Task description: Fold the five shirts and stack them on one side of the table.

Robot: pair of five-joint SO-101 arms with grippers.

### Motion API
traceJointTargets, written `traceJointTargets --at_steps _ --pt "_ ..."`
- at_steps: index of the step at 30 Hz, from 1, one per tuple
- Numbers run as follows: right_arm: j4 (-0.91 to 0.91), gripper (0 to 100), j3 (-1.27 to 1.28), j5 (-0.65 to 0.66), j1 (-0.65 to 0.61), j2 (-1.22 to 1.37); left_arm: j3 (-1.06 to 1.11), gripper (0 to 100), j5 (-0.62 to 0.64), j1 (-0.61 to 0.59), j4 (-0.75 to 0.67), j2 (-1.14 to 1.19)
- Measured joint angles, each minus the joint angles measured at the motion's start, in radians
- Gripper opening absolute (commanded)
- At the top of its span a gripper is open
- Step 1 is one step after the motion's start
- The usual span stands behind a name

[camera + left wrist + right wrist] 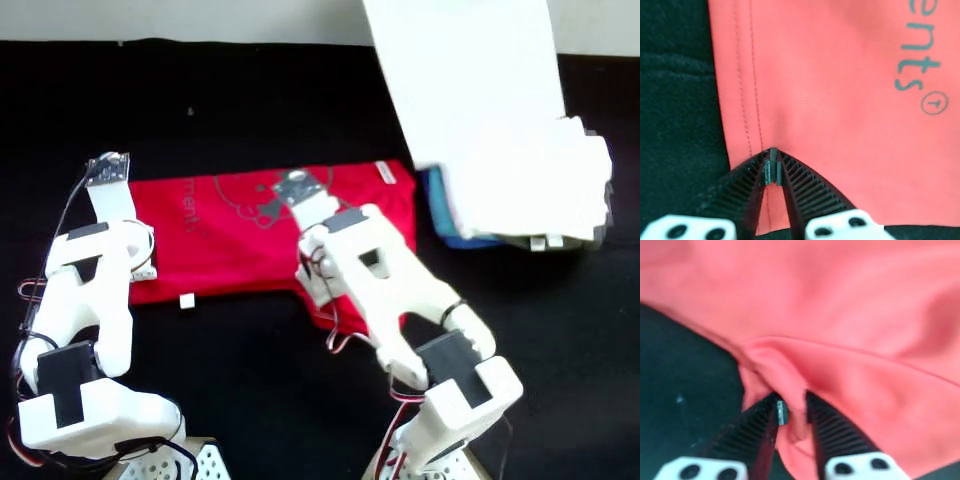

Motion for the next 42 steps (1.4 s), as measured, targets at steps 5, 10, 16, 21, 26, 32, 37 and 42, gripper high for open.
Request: traceJointTargets --at_steps 5,10,16,21,26,32,37,42 --pt "0.012 1.2 0.000 0.000 0.014 -0.080 0.000 1 0.000 0.000 0.000 0.000" --pt "0.037 1.6 0.000 0.000 0.014 -0.166 0.000 1 0.000 0.000 -0.006 0.000" --pt "0.054 1.7 0.012 0.000 0.012 -0.175 0.000 1 0.000 0.000 -0.006 0.000" --pt "0.054 1.8 0.035 0.000 -0.015 -0.175 0.000 1 0.000 0.000 -0.006 0.000" --pt "0.054 11.4 0.035 0.000 -0.032 -0.175 0.000 1 0.000 0.000 -0.006 0.000" --pt "0.054 0.4 0.035 0.003 -0.034 -0.175 0.000 1 0.000 0.000 -0.006 0.000" --pt "0.044 0.5 0.035 0.035 -0.034 -0.175 0.000 1 0.000 0.000 -0.006 0.000" --pt "0.087 0.5 0.035 0.041 -0.052 -0.183 0.000 1 0.000 0.000 -0.006 0.000"
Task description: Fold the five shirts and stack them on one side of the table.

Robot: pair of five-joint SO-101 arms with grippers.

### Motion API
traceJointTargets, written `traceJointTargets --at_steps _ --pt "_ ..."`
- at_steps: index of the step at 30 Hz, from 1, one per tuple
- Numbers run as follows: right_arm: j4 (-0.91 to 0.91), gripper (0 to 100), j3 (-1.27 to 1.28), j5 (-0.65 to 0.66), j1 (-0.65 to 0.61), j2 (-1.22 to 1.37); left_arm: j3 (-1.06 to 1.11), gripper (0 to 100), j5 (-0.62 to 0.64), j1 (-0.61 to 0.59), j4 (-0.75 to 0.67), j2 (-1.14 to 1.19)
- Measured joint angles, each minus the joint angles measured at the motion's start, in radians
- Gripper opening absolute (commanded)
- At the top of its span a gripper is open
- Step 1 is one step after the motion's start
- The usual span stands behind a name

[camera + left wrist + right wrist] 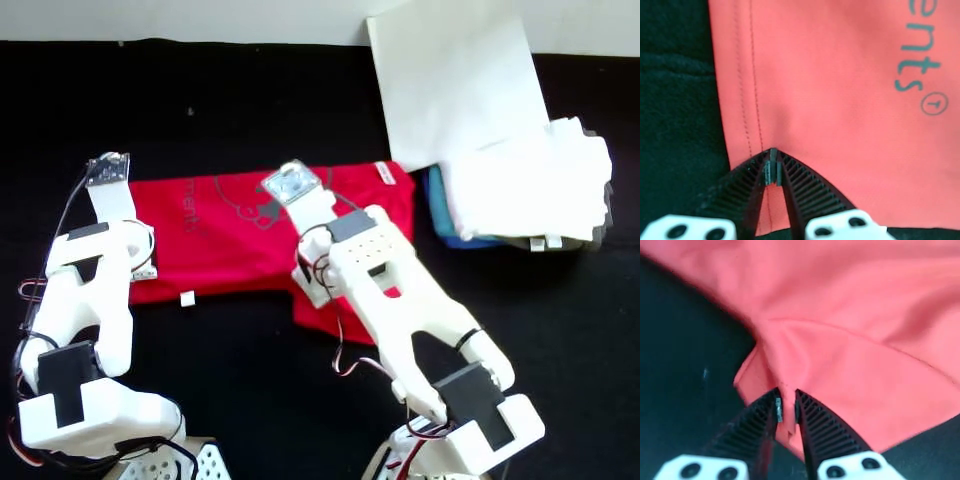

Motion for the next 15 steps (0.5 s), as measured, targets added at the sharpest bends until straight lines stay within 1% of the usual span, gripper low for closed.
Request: traceJointTargets --at_steps 5,10,15 --pt "0.023 0.5 0.002 0.002 -0.021 0.000 0.000 1 0.000 0.000 0.000 0.000" --pt "0.015 0.5 0.063 0.003 -0.048 0.000 0.000 1 0.000 0.000 0.000 0.000" --pt "-0.063 2.0 0.133 0.003 -0.051 0.000 0.000 1 0.000 0.000 0.000 0.000"
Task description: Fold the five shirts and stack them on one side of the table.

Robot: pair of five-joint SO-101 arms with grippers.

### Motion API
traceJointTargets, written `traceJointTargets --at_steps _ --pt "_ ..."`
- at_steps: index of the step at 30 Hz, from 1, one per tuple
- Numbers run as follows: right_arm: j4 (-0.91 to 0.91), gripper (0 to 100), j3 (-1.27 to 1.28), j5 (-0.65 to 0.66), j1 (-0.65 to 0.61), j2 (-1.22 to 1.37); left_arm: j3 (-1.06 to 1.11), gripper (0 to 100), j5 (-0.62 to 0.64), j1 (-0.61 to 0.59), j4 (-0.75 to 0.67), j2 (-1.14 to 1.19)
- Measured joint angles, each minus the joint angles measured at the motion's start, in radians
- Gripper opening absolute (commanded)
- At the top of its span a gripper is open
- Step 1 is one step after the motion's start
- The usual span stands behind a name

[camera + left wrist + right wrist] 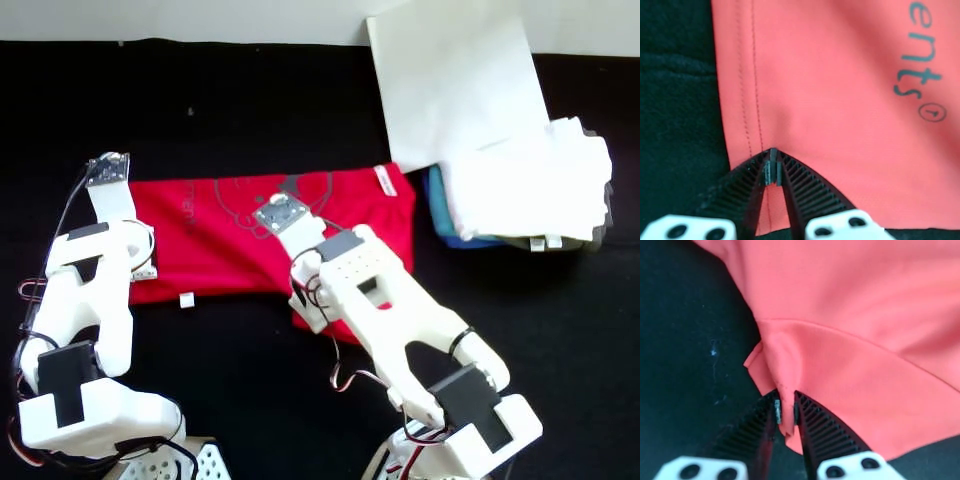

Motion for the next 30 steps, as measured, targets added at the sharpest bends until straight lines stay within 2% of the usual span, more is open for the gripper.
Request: traceJointTargets --at_steps 5,7,12,18,21,25,30 --pt "-0.017 20.4 0.015 0.000 0.000 0.000 0.000 1 0.000 0.000 0.000 0.000" --pt "0.002 25.0 0.015 0.000 0.000 -0.002 0.000 1 0.000 0.000 0.000 0.000" --pt "0.132 25.2 -0.025 0.011 0.000 -0.071 0.000 1 0.000 0.000 0.000 0.000" --pt "0.212 25.6 0.012 0.241 0.000 -0.155 0.000 1 0.000 0.000 0.000 0.000" --pt "0.175 26.5 0.072 0.296 0.000 -0.155 0.000 1 0.000 0.000 0.000 0.000" --pt "0.115 32.6 0.143 0.305 -0.011 -0.155 0.000 1 0.000 0.000 0.000 0.000" --pt "0.038 29.7 0.210 0.307 -0.037 -0.157 0.000 1 0.002 0.000 0.000 0.000"
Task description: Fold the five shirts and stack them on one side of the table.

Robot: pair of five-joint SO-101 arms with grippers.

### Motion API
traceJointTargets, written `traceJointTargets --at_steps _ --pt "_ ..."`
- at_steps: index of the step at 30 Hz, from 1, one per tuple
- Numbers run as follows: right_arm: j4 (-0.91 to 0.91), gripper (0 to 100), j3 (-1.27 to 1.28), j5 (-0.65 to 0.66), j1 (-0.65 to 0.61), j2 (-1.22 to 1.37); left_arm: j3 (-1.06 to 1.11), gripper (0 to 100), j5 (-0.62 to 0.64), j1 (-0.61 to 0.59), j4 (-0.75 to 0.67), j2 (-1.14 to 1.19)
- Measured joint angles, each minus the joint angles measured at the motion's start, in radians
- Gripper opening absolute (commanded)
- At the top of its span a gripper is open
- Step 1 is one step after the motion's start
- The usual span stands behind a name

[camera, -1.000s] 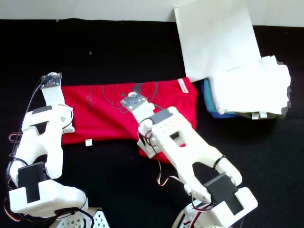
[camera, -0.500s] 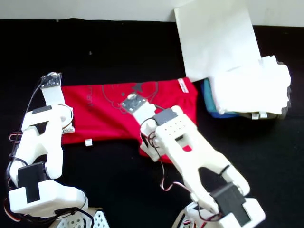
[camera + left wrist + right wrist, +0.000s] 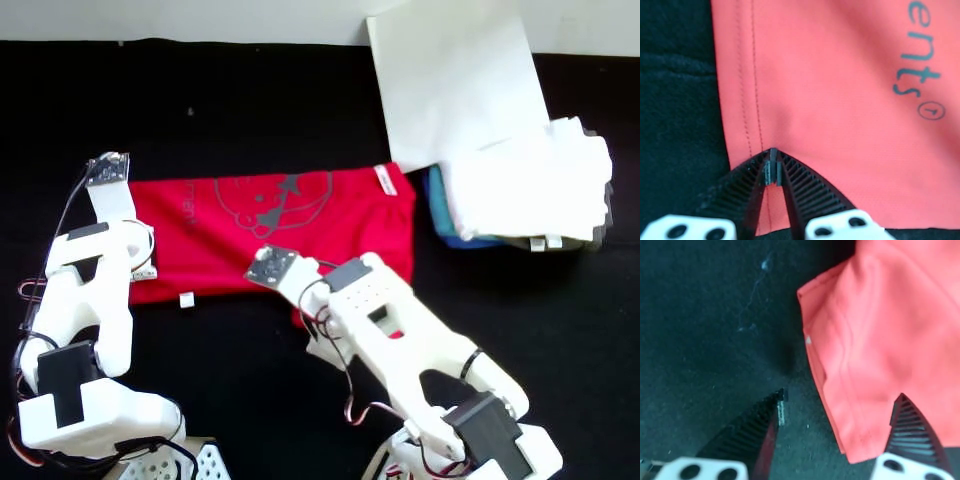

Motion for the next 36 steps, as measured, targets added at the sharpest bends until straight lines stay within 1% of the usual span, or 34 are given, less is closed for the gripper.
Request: traceJointTargets --at_steps 4,9,11,15,16,18,22,25,28,31,36 --pt "-0.081 28.1 0.048 0.005 0.000 0.005 0.000 1 0.000 0.000 0.000 0.000" --pt "-0.124 26.9 0.032 0.005 0.018 0.130 0.000 1 0.000 0.000 0.000 0.000" --pt "-0.124 20.7 0.006 0.005 0.031 0.175 0.000 1 0.000 0.000 0.000 0.000" --pt "-0.127 2.5 -0.034 0.005 0.058 0.192 0.000 1 0.000 0.000 0.000 0.000" --pt "-0.133 0.1 -0.041 0.005 0.063 0.192 0.000 1 0.000 0.000 0.000 0.000" --pt "-0.135 1.4 -0.055 0.005 0.069 0.193 0.000 1 0.000 0.000 0.000 0.000" --pt "-0.133 0.5 -0.077 0.005 0.103 0.212 0.000 1 0.000 0.000 0.000 0.000" --pt "-0.081 0.5 -0.141 0.005 0.138 0.224 0.000 1 0.000 0.000 0.000 0.000" --pt "0.018 0.5 -0.255 0.012 0.193 0.227 0.000 1 0.000 0.000 0.000 0.000" --pt "0.107 0.5 -0.400 0.057 0.236 0.238 0.000 1 0.000 0.000 0.000 0.000" --pt "0.152 0.5 -0.614 0.078 0.262 0.315 0.000 1 0.000 0.000 0.000 0.000"
